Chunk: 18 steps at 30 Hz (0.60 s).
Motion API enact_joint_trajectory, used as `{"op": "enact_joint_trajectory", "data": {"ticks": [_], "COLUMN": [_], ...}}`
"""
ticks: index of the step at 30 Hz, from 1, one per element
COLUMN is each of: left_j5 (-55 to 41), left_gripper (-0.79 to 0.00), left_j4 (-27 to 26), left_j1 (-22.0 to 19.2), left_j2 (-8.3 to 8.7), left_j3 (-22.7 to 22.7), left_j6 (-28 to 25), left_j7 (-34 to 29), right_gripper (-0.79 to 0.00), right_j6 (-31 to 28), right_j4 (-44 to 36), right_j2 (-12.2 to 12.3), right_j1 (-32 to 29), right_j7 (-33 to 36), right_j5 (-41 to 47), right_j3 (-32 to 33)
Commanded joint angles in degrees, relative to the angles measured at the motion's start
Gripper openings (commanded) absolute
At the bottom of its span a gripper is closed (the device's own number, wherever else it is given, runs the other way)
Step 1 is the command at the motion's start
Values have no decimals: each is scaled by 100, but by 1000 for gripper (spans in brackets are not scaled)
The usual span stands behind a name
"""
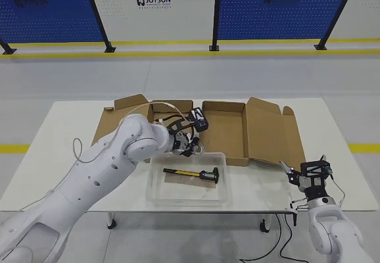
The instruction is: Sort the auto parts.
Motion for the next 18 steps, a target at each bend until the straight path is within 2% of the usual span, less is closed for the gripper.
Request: {"op": "enact_joint_trajectory", "data": {"ticks": [1,8,18], "left_j5": [61,335,514], "left_gripper": [-785,-785,-785], "left_j4": [236,1059,2298], "left_j1": [-150,-654,-1090], "left_j2": [-109,-565,-1315], "left_j3": [165,747,1494], "left_j6": [50,226,249], "left_j7": [153,658,1124], "right_gripper": [0,0,0], "right_j6": [0,0,0], "right_j4": [0,0,0], "right_j2": [0,0,0], "right_j1": [0,0,0], "right_j7": [0,0,0], "right_j5": [0,0,0], "right_j3": [0,0,0]}}
